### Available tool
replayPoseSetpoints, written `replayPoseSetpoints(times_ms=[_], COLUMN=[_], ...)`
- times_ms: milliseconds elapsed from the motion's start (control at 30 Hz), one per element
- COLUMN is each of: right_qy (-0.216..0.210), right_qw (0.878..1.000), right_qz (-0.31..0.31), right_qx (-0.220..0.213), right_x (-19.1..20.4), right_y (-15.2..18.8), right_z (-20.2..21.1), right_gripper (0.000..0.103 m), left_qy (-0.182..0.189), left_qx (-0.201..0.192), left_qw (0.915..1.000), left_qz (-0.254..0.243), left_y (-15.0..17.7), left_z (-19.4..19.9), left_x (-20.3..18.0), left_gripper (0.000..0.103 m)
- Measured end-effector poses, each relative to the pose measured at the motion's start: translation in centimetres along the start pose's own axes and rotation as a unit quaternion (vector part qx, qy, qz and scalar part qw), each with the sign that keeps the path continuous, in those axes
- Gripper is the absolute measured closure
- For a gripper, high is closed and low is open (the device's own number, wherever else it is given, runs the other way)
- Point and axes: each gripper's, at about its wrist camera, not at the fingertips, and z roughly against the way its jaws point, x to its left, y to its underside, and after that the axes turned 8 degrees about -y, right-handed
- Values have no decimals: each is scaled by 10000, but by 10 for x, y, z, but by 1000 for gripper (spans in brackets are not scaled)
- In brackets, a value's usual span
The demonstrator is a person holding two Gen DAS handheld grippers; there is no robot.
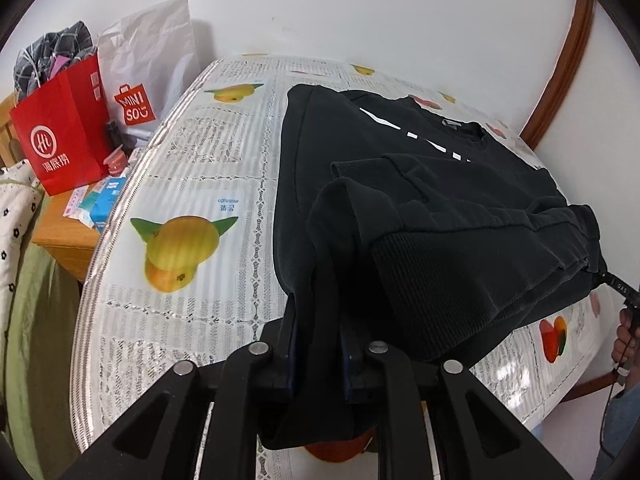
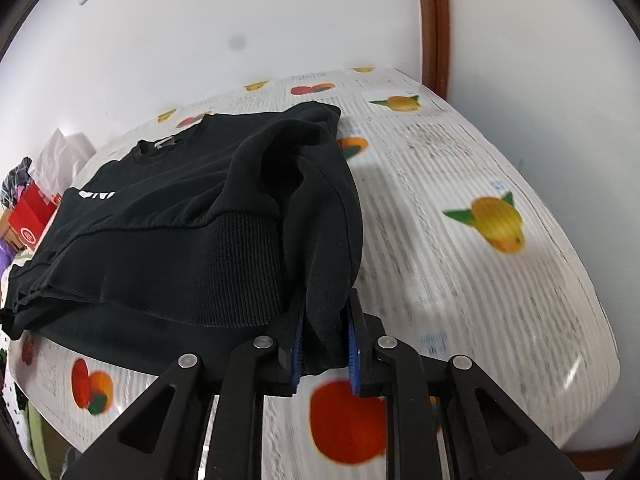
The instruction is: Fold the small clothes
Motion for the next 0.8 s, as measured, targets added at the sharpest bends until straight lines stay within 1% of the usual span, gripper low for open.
replayPoseSetpoints(times_ms=[67,133,167,200,233,267,300,367,433,500,567,600,633,733,800], right_qy=[146,378,405,423,447,423,338,98,-75,-184,-155,-136,-114,-69,-86], right_qw=[9999,9991,9986,9980,9972,9965,9962,9961,9959,9962,9973,9978,9983,9991,9992], right_qz=[-3,168,300,420,518,586,628,677,653,572,435,353,235,-51,-132], right_qx=[-30,-105,-157,-221,-312,-422,-496,-563,-617,-632,-569,-541,-518,-411,-375], right_x=[2,9,14,19,24,29,33,43,49,53,52,52,49,42,38], right_y=[2,1,0,-1,-2,-2,-3,-6,-9,-11,-12,-12,-11,-9,-8], right_z=[8,20,26,34,41,50,55,60,59,53,43,37,32,15,9], right_gripper=[77,77,74,68,64,58,55,53,52,49,49,49,49,49,49], left_qy=[-69,-120,-117,-88,-40,37,102,252,401,461,501,549,606,677,743], left_qx=[-84,-273,-364,-471,-564,-655,-712,-758,-708,-626,-526,-451,-367,-169,-49], left_qw=[9999,9996,9993,9988,9984,9978,9974,9968,9967,9969,9973,9974,9974,9976,9972], left_qz=[0,30,17,-3,-6,1,0,-15,-50,-104,-121,-108,-91,-12,53], left_y=[-3,-5,-6,-8,-9,-9,-10,-11,-10,-9,-8,-8,-7,-8,-10], left_z=[6,17,22,30,36,43,47,52,50,45,37,32,28,14,6], left_x=[1,4,4,4,4,3,1,-4,-11,-18,-24,-25,-26,-27,-26], left_gripper=[82,77,72,64,59,50,49,49,49,49,51,56,58,60,62])
